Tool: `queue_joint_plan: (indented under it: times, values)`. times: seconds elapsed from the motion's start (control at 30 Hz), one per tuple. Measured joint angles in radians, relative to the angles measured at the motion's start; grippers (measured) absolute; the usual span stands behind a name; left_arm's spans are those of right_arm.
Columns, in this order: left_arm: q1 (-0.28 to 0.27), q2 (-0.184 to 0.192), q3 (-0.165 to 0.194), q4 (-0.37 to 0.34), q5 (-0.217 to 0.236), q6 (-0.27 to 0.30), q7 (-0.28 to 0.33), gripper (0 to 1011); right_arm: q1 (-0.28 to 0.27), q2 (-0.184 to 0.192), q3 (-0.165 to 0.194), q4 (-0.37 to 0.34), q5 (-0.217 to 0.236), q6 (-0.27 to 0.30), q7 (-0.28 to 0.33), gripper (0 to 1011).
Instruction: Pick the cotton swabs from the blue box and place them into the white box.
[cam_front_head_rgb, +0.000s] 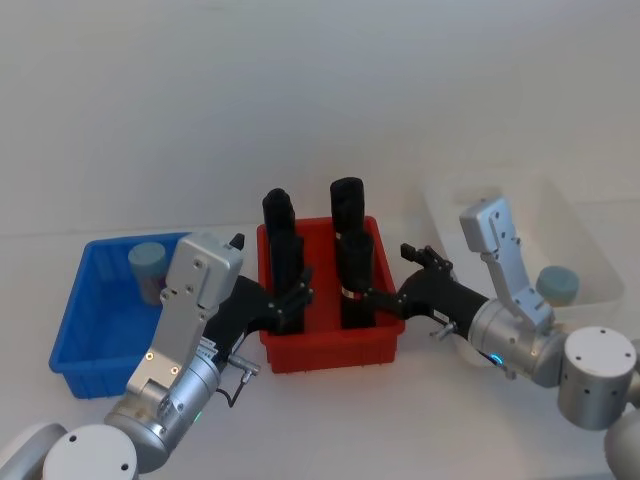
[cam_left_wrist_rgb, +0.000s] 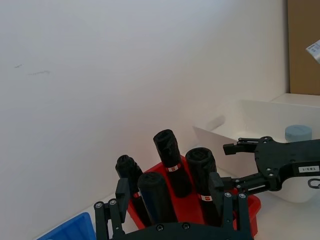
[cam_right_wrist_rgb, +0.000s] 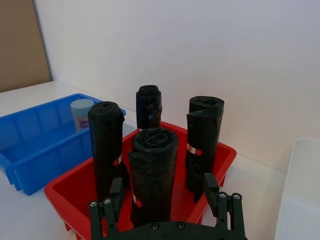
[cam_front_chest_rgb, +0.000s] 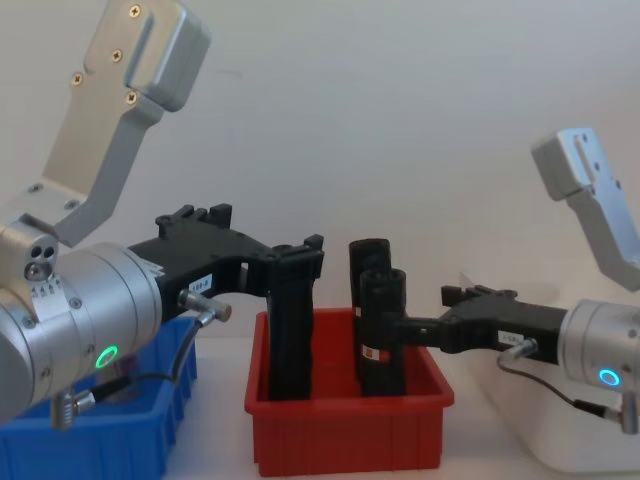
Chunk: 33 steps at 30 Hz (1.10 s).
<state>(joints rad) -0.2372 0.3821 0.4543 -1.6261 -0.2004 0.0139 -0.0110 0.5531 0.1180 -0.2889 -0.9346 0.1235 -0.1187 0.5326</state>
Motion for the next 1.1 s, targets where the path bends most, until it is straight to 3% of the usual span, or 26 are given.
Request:
queue_joint_plan:
  times: [0.67,0.9,1.1]
  values:
    - [0.0,0.0,0.0,0.0,0.0,0.0,0.0,1004,0.158,-0.059,-0.015,0.273,-0.004,-0.093,0.074,989]
    - [0.0,0.0,0.0,0.0,0.0,0.0,0.0,1004,0.199,-0.073,-0.02,0.35,-0.001,-0.123,0.103,837]
    - [0.0,0.0,0.0,0.0,0.0,0.0,0.0,1004,0.229,-0.084,-0.024,0.407,0.001,-0.148,0.123,650]
